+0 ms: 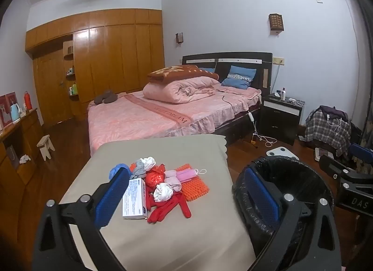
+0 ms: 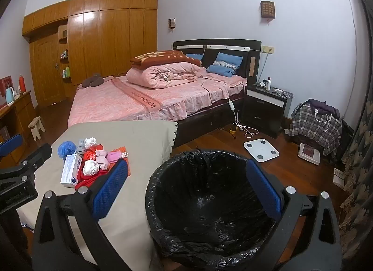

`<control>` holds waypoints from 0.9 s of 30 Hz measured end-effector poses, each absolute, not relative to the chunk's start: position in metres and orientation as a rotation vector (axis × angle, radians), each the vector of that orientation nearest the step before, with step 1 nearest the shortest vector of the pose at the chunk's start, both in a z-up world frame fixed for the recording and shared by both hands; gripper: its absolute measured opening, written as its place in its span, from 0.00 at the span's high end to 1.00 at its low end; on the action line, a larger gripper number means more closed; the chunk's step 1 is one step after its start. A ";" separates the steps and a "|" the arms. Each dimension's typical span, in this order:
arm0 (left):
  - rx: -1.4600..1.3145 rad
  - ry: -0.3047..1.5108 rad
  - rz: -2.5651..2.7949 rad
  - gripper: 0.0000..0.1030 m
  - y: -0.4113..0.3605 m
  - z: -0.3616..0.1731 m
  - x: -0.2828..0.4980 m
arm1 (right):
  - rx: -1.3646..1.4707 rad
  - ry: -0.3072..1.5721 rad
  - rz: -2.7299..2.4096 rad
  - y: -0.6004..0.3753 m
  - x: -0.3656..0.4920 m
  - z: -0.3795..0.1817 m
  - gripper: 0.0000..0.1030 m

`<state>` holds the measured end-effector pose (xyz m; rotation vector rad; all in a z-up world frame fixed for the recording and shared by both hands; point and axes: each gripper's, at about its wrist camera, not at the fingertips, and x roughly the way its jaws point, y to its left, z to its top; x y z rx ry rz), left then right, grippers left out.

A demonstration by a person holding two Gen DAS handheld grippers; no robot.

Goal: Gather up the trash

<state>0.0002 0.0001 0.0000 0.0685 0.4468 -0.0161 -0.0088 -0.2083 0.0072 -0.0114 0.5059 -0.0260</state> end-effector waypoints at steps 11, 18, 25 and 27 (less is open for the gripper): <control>0.063 0.443 -0.016 0.06 0.000 0.000 0.000 | -0.009 0.505 -0.025 -0.209 -0.008 0.008 0.05; 0.062 0.442 -0.015 0.06 0.001 0.000 0.000 | -0.009 0.505 -0.025 -0.209 -0.008 0.008 0.05; 0.062 0.442 -0.015 0.06 0.000 0.000 0.000 | -0.008 0.509 -0.024 -0.208 -0.007 0.007 0.05; 0.061 0.441 -0.015 0.06 0.000 0.000 0.000 | -0.008 0.507 -0.024 -0.208 -0.008 0.007 0.05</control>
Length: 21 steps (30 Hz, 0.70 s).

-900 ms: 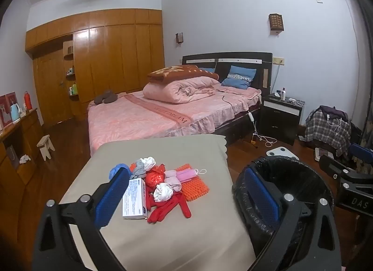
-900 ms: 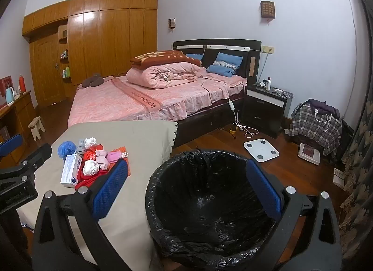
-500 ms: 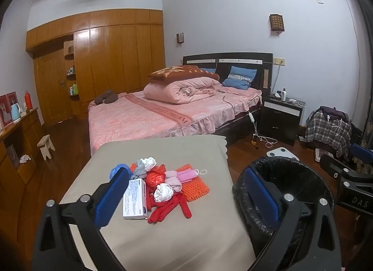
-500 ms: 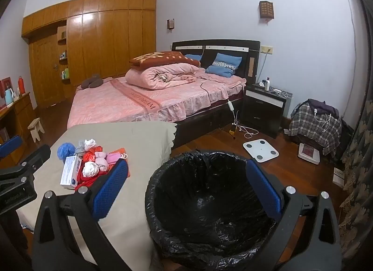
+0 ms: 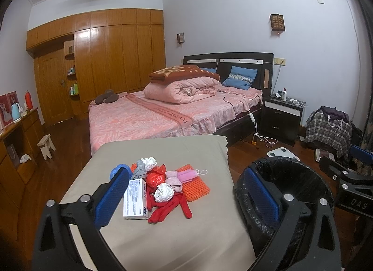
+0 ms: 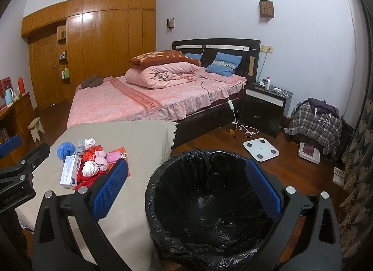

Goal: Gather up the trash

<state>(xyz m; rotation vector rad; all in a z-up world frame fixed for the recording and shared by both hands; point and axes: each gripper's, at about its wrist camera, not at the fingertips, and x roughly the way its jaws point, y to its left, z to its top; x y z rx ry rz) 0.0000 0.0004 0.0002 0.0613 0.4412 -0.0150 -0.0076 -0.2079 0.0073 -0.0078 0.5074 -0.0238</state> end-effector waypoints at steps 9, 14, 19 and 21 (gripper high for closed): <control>0.063 0.442 -0.015 0.06 0.000 0.000 0.000 | -0.006 0.508 -0.023 -0.208 -0.007 0.007 0.05; 0.062 0.442 -0.015 0.06 0.000 0.000 0.000 | -0.007 0.508 -0.023 -0.208 -0.007 0.007 0.05; 0.062 0.442 -0.015 0.06 0.000 0.000 0.000 | -0.005 0.510 -0.023 -0.208 -0.006 0.007 0.05; 0.063 0.442 -0.015 0.06 0.000 0.000 0.000 | -0.007 0.509 -0.024 -0.209 -0.010 0.006 0.05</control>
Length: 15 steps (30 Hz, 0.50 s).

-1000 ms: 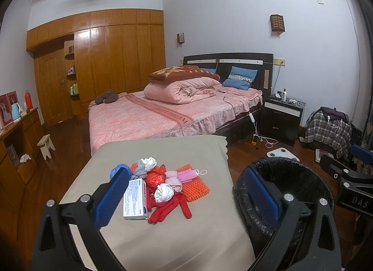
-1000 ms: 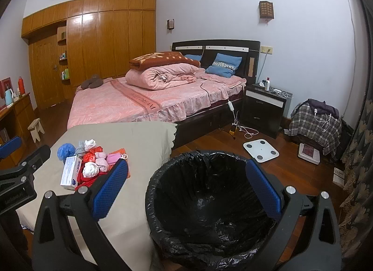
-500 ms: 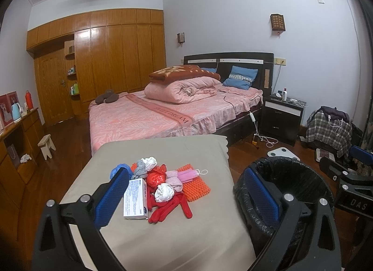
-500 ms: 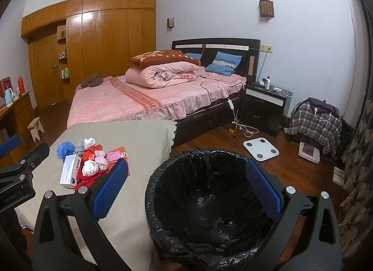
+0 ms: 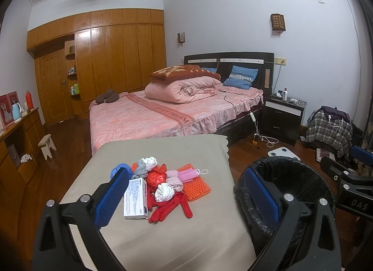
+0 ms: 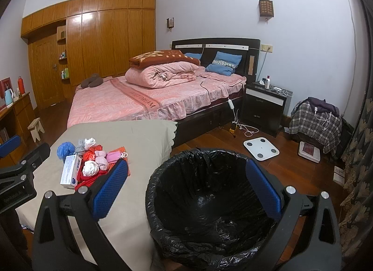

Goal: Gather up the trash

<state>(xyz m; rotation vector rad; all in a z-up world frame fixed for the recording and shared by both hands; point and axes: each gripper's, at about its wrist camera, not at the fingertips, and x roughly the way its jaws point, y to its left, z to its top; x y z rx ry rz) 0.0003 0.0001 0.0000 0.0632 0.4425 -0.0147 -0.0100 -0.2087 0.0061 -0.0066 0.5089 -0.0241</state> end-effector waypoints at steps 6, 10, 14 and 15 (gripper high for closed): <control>0.063 0.443 -0.015 0.06 0.000 0.000 0.001 | -0.006 0.512 -0.023 -0.209 -0.010 0.006 0.05; 0.063 0.442 -0.014 0.06 0.000 0.000 0.000 | -0.005 0.509 -0.023 -0.209 -0.010 0.006 0.05; 0.063 0.442 -0.015 0.06 0.000 0.000 0.000 | -0.005 0.510 -0.024 -0.208 -0.010 0.006 0.05; 0.063 0.443 -0.014 0.06 0.000 0.000 0.000 | -0.004 0.510 -0.024 -0.208 -0.010 0.006 0.05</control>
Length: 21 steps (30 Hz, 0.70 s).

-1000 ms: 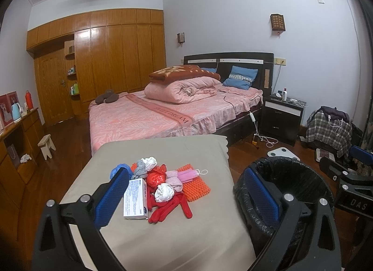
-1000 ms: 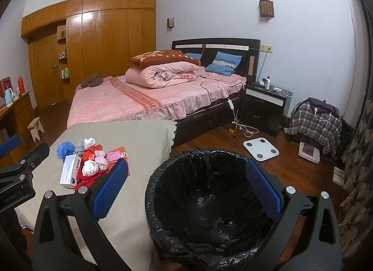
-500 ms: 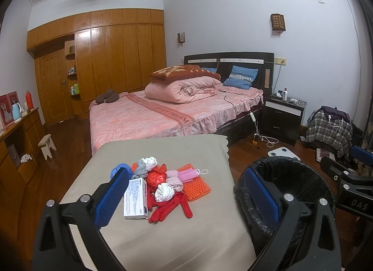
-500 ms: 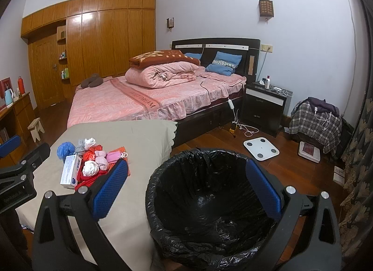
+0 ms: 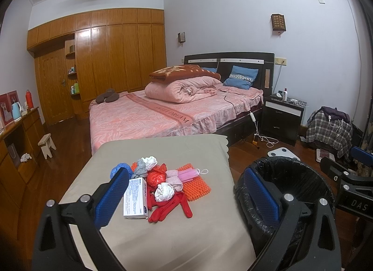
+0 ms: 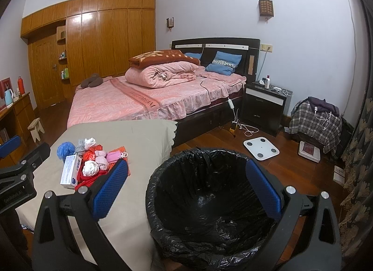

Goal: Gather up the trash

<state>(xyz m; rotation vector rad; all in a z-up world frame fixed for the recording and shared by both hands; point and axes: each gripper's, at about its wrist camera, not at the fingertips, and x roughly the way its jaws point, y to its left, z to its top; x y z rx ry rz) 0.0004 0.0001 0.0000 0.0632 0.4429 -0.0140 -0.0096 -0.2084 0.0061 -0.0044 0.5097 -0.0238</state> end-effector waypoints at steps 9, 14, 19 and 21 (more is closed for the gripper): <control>0.063 0.444 -0.015 0.06 0.000 0.000 0.000 | -0.001 0.511 -0.022 -0.209 -0.008 0.004 0.05; 0.061 0.446 -0.016 0.06 0.001 0.003 -0.001 | -0.002 0.512 -0.021 -0.209 -0.009 0.002 0.05; 0.061 0.447 -0.015 0.06 0.001 0.003 -0.001 | -0.001 0.513 -0.020 -0.209 -0.010 0.002 0.05; 0.060 0.449 -0.015 0.06 0.002 0.002 0.000 | -0.001 0.512 -0.021 -0.208 -0.009 -0.002 0.05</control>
